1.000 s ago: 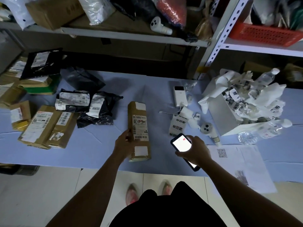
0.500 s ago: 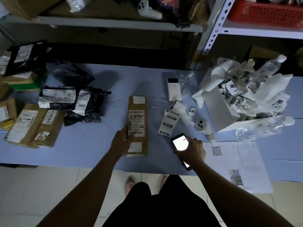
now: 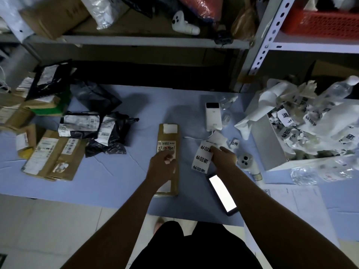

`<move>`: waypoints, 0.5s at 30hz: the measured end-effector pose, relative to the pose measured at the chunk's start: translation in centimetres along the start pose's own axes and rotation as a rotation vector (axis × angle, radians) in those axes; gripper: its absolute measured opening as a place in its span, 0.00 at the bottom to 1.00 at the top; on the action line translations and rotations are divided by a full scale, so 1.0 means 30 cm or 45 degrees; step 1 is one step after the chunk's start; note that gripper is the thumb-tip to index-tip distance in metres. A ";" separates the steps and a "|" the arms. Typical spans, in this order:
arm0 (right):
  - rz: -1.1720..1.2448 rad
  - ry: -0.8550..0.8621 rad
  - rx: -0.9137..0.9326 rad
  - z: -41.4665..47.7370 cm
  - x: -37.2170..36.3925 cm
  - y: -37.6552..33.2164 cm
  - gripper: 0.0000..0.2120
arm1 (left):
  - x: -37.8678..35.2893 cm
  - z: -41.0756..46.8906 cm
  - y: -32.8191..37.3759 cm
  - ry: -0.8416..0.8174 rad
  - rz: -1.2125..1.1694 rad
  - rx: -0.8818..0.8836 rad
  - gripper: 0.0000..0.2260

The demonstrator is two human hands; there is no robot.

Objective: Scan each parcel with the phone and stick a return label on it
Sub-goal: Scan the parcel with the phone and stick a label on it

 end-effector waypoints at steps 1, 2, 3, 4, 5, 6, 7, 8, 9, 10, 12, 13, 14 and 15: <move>-0.004 -0.046 0.012 -0.007 -0.010 -0.010 0.22 | -0.016 0.005 0.018 -0.037 -0.087 0.048 0.11; -0.056 -0.112 0.051 -0.019 -0.018 -0.018 0.21 | -0.032 0.010 0.038 -0.082 -0.160 0.096 0.12; -0.137 -0.193 0.112 -0.038 -0.022 -0.025 0.19 | -0.047 0.014 0.060 -0.138 -0.240 0.138 0.13; -0.226 -0.281 0.180 -0.065 -0.026 -0.033 0.17 | -0.063 0.016 0.083 -0.198 -0.346 0.163 0.15; -0.304 -0.363 0.245 -0.094 -0.027 -0.039 0.14 | -0.076 0.016 0.104 -0.249 -0.462 0.170 0.16; -0.367 -0.428 0.300 -0.123 -0.028 -0.043 0.11 | -0.086 0.015 0.123 -0.282 -0.546 0.152 0.17; -0.421 -0.466 0.349 -0.151 -0.026 -0.046 0.09 | -0.091 0.012 0.141 -0.300 -0.596 0.111 0.17; -0.471 -0.486 0.398 -0.176 -0.025 -0.050 0.09 | -0.093 0.009 0.156 -0.307 -0.625 0.056 0.19; -0.519 -0.496 0.442 -0.197 -0.022 -0.052 0.09 | -0.088 0.006 0.168 -0.299 -0.636 -0.006 0.20; -0.550 -0.507 0.474 -0.214 -0.021 -0.054 0.09 | -0.077 0.006 0.178 -0.278 -0.625 -0.064 0.22; -0.570 -0.527 0.500 -0.247 -0.024 -0.057 0.08 | -0.050 0.008 0.191 -0.243 -0.633 -0.146 0.22; -0.586 -0.533 0.509 -0.260 -0.025 -0.056 0.08 | -0.036 0.011 0.193 -0.229 -0.639 -0.165 0.21; -0.607 -0.534 0.521 -0.269 -0.027 -0.055 0.09 | -0.022 0.012 0.196 -0.217 -0.624 -0.178 0.20; -0.626 -0.532 0.538 -0.278 -0.027 -0.054 0.10 | -0.010 0.012 0.200 -0.211 -0.592 -0.187 0.20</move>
Point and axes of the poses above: each hand's wrist, its own z-axis towards the middle knuckle, its own x-axis out of the back of the hand, y = z × x, the point moved 3 cm from there along z, towards the middle knuckle, and after that the axes turned 4 degrees about -z, right-handed, at the moved point
